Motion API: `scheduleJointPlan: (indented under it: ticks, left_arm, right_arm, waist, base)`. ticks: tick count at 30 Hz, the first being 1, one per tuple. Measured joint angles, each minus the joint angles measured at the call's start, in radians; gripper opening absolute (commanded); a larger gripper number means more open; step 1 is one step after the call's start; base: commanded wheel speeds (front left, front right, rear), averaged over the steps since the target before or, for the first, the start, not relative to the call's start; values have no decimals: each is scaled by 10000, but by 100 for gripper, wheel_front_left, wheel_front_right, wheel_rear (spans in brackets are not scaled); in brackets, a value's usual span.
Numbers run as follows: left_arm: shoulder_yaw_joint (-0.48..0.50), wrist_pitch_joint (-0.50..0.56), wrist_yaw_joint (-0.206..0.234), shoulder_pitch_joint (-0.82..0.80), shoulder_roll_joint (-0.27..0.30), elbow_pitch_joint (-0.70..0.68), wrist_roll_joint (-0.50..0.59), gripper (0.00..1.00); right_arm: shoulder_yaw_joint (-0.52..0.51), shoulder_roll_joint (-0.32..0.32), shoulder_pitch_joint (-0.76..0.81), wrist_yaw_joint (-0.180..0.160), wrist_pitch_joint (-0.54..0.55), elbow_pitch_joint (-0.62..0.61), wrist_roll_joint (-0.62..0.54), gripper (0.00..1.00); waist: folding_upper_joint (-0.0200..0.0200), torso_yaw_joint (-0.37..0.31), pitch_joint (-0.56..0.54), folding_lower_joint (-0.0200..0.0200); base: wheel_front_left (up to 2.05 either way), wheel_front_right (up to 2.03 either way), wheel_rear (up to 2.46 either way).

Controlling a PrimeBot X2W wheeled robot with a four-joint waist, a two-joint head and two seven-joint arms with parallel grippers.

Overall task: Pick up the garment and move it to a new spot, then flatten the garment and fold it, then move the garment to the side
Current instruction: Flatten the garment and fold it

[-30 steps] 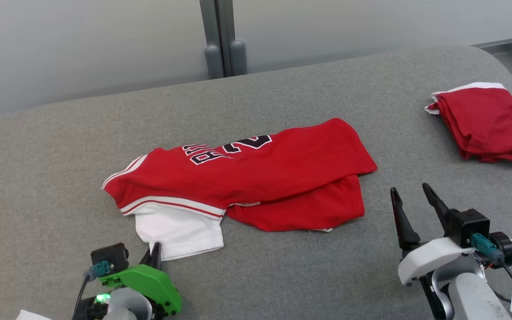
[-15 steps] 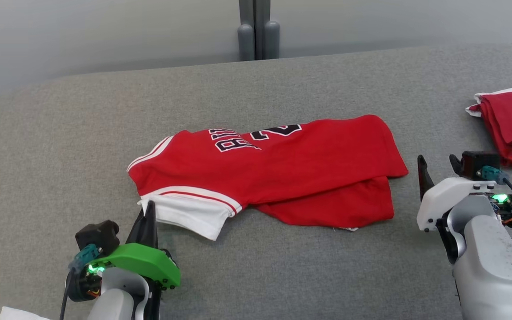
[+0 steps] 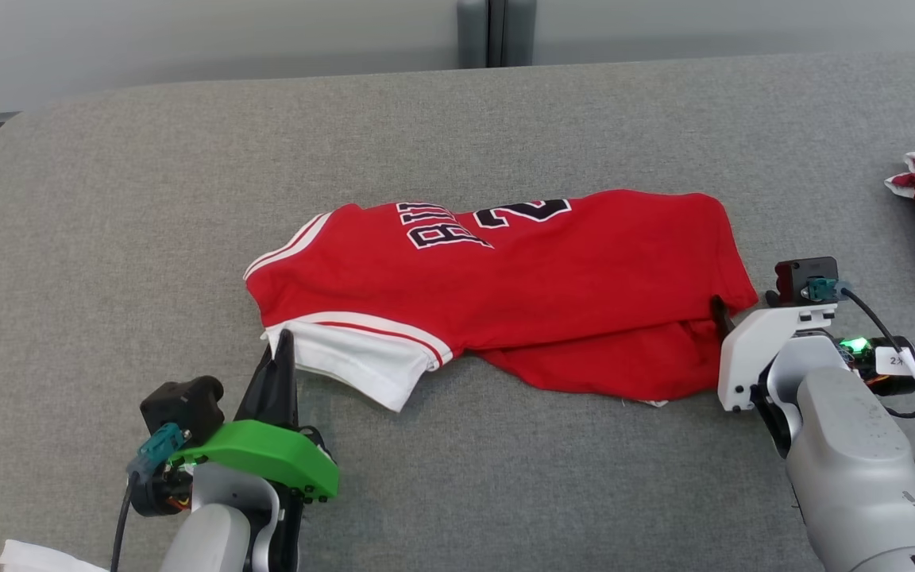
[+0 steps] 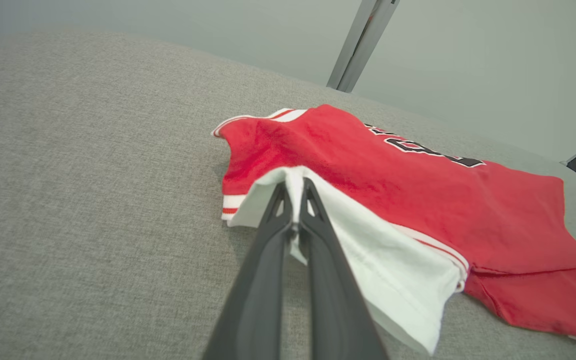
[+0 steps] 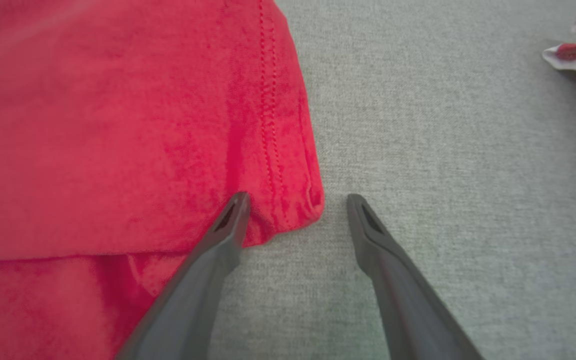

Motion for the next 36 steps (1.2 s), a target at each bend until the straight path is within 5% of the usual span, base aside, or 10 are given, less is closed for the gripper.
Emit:
scheduleJointPlan:
  ticks: [4, 5, 6, 9, 18, 25, 36]
  left_arm:
    - [-17, 31, 6, 71, 6, -159, -56, 0]
    - [-15, 33, 10, 75, 8, -194, -69, 0]
    - [-21, 38, 10, 75, 13, -224, -69, 0]
    - [-31, 44, 4, 75, 13, -313, -180, 0]
    - [153, 90, -226, -119, 4, -552, -736, 0]
    - [405, 447, -449, -963, 276, -1260, -1126, 0]
    - [763, 1628, -535, -2674, 1206, -3496, -1327, 0]
  right_arm:
    - [165, -4, -198, 0, 134, 343, -29, 100]
    - [215, -4, -252, 0, 148, 424, 8, 79]
    - [255, -6, -308, 0, 159, 506, 58, 47]
    - [305, -4, -426, 0, 178, 686, 236, 0]
    - [512, 31, -977, 0, -441, 871, 1427, 0]
    - [1526, 36, -1512, 0, -410, 330, 3509, 0]
    - [2696, -769, -1034, 0, 792, -3825, 6740, 0]
  waist:
    - [0, -57, -8, 0]
    - [0, -76, -10, 0]
    - [0, -93, -13, 0]
    - [0, -133, -16, 0]
    - [0, -248, -123, 0]
    - [0, -403, -463, 0]
    - [0, -801, -1381, 0]
  base:
    - [0, 0, 0]
    - [0, 0, 0]
    - [0, 0, 0]
    - [0, 0, 0]
    - [0, 0, 0]
    - [0, 0, 0]
    - [0, 0, 0]
